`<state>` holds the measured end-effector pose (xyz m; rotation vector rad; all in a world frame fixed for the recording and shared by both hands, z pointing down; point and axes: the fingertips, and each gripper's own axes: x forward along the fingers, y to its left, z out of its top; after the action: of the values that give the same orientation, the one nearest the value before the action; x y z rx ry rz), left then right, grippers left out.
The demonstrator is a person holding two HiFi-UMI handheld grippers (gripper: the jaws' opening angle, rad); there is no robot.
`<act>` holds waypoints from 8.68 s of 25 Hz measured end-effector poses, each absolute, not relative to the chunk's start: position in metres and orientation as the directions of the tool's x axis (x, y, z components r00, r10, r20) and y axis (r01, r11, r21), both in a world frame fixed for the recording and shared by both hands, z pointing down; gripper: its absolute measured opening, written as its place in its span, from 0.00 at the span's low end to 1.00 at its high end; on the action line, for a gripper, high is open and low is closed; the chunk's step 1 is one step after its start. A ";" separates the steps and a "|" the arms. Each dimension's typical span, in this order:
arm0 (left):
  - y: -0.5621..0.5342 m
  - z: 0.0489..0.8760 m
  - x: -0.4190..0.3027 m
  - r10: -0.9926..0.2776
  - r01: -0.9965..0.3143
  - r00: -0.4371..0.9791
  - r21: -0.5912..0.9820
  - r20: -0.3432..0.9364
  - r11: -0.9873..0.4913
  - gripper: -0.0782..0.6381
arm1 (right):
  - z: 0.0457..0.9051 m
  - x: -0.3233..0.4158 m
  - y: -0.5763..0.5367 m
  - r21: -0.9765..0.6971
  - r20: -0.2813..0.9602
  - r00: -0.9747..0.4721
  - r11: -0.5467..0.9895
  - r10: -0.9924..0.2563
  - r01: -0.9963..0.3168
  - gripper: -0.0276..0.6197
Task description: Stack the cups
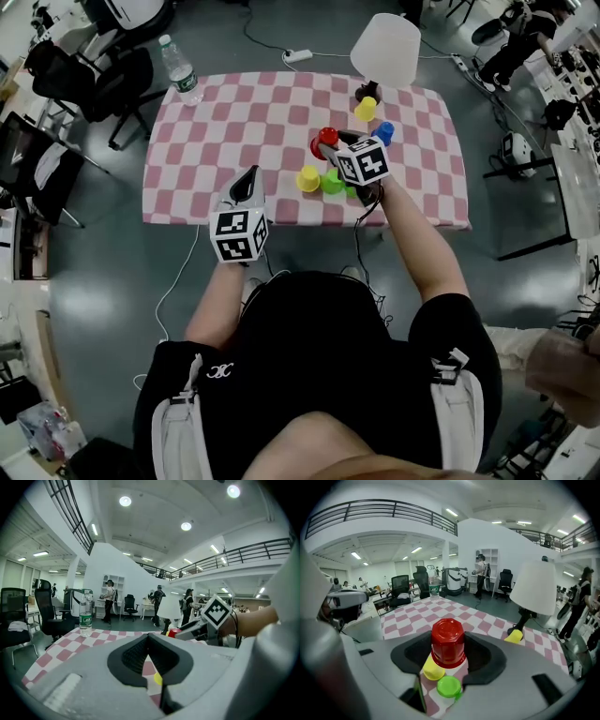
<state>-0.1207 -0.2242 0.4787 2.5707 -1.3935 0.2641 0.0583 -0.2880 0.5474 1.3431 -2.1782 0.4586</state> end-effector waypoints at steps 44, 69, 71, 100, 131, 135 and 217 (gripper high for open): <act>-0.221 0.493 -0.113 -0.783 -0.833 0.546 0.094 0.298 -0.545 0.13 | 0.617 0.049 -0.247 -0.045 0.633 -0.381 0.459 -0.674 -0.887 0.40; -0.238 0.456 -0.065 -0.757 -0.786 0.615 0.096 0.221 -0.610 0.13 | 0.438 0.147 -0.223 -0.019 0.052 0.004 -0.005 -0.999 -1.000 0.05; -0.240 0.450 -0.054 -0.746 -0.772 0.633 0.094 0.209 -0.629 0.13 | 0.437 0.155 -0.215 -0.018 0.042 0.032 -0.033 -0.999 -0.999 0.05; -0.219 0.437 0.078 -0.746 -0.769 0.630 0.044 0.216 -0.637 0.13 | 0.497 0.298 -0.223 -0.005 0.200 -0.054 0.054 -0.978 -0.999 0.05; -0.197 0.478 0.011 -0.884 -0.942 0.329 0.042 0.333 -0.334 0.13 | 0.673 0.314 -0.349 -0.040 0.521 -0.148 0.149 -0.841 -0.988 0.49; -0.199 0.485 0.000 -0.883 -0.947 0.312 0.042 0.349 -0.318 0.13 | 0.686 0.315 -0.354 -0.079 0.544 -0.141 0.116 -0.827 -0.990 0.49; -0.199 0.472 -0.027 -0.914 -0.955 0.296 0.082 0.278 -0.285 0.13 | 0.613 0.133 -0.215 0.007 0.573 -0.508 0.623 -0.643 -0.782 0.37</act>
<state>-0.0268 -0.1990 0.4721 2.3321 -1.7171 0.2588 0.1328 -0.2147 0.6128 1.1167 -2.3125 0.3429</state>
